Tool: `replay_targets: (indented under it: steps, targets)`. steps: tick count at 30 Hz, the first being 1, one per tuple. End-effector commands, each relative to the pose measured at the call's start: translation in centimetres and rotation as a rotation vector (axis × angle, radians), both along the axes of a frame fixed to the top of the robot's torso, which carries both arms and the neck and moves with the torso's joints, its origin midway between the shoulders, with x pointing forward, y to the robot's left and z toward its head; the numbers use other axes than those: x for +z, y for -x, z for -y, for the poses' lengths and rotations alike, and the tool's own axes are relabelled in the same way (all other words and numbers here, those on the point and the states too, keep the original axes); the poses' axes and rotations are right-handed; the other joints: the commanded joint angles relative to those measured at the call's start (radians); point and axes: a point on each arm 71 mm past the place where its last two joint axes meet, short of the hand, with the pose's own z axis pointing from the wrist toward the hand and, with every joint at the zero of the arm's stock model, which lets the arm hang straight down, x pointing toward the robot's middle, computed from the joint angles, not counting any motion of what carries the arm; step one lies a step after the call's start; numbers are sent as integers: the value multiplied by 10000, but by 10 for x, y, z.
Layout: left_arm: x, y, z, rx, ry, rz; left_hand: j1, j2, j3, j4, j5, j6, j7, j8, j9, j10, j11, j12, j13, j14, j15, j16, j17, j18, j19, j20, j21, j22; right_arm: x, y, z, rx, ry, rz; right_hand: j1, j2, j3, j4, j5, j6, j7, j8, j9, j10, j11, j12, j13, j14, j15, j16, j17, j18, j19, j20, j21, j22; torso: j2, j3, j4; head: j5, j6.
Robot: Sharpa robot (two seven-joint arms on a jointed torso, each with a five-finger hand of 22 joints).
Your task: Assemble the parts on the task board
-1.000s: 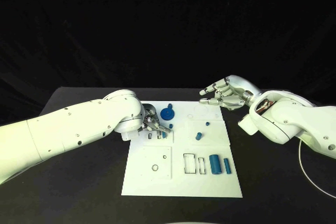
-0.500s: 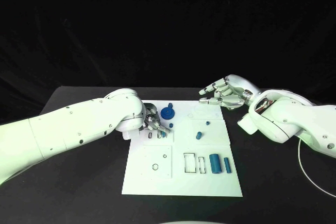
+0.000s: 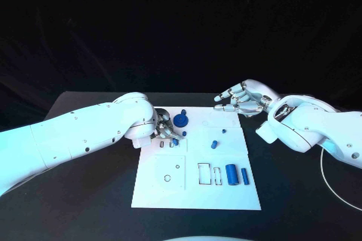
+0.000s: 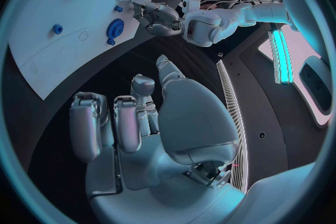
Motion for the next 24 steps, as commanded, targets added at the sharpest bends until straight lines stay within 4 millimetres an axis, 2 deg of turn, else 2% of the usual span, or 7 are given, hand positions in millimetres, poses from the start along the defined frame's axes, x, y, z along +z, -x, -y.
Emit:
replay_targets:
  steps: [1,2,5,7,9,18,24]
  targets:
    - [-3,3,-3,28,21,-209,-52,-428,2080,-973,33,64,33,-58,136,-14,27,-82,5,1055,55,31,2627,-29,479,-3,-54,1399,-1,0,-2,162,84,-120,11,132,-46,11,71,50,-14,57,13,-18,-68,-59,-21,673,-4,-42,1059,90,-79,-7,-48,62,-3,5,5,3,-18]
    - [-3,3,-4,56,35,-198,-236,-763,2627,-944,-7,58,81,-68,197,0,23,-101,1,1055,40,31,2627,-29,477,19,-61,1398,-1,0,-2,164,87,-125,10,132,-47,12,73,51,-14,57,13,-19,-68,-61,-23,673,-4,-43,1057,90,-81,-7,-49,59,-5,6,6,10,-12]
    - [-3,3,-7,130,76,-159,-498,-1091,3416,-912,-24,83,65,-52,295,20,62,-125,-8,1055,35,31,2627,-27,474,31,-71,1398,-2,0,-2,170,90,-131,8,135,-51,14,78,52,-13,57,13,-24,-68,-72,-31,671,-4,-49,1049,90,-80,-8,-49,60,-8,14,19,2,-17]
    - [-2,4,-9,168,128,-117,-1024,-1682,4734,-952,-63,104,77,0,494,69,72,-141,4,1055,48,31,2627,-24,475,38,-83,1407,-2,0,-2,174,91,-132,4,144,-60,20,98,54,-14,56,13,-26,-69,-74,-36,670,-6,-54,1044,91,-83,-9,-53,54,-9,16,26,-1,-20]
    - [-1,5,-11,202,211,-51,-1294,-1876,5263,-1048,-75,103,79,41,610,92,69,-145,13,1055,43,31,2627,-25,478,42,-87,1417,-2,0,-2,178,88,-130,3,145,-63,21,101,54,-14,55,13,-27,-69,-76,-38,670,-6,-53,1045,91,-83,-9,-53,54,-10,9,25,20,-12]
    - [4,8,-15,303,927,519,-1540,-2160,5860,-1310,-89,91,70,82,761,118,69,-167,9,1055,25,31,2627,-38,502,48,-66,1471,-2,0,-2,186,59,-135,-11,156,-85,35,127,56,-14,53,13,-32,-68,-84,-50,670,-8,-57,1042,92,-84,-12,-56,51,-1,5,7,95,-20]
    - [9,11,-19,421,1438,1383,-1581,-2271,6015,-1409,-97,98,68,86,801,137,66,-169,10,1055,22,31,2627,-49,527,46,-36,1523,-2,0,-1,172,51,-141,-51,181,-127,71,153,61,-14,49,12,-30,-68,-84,-62,671,-9,-59,1044,93,-85,-14,-63,44,-8,5,26,103,-43]
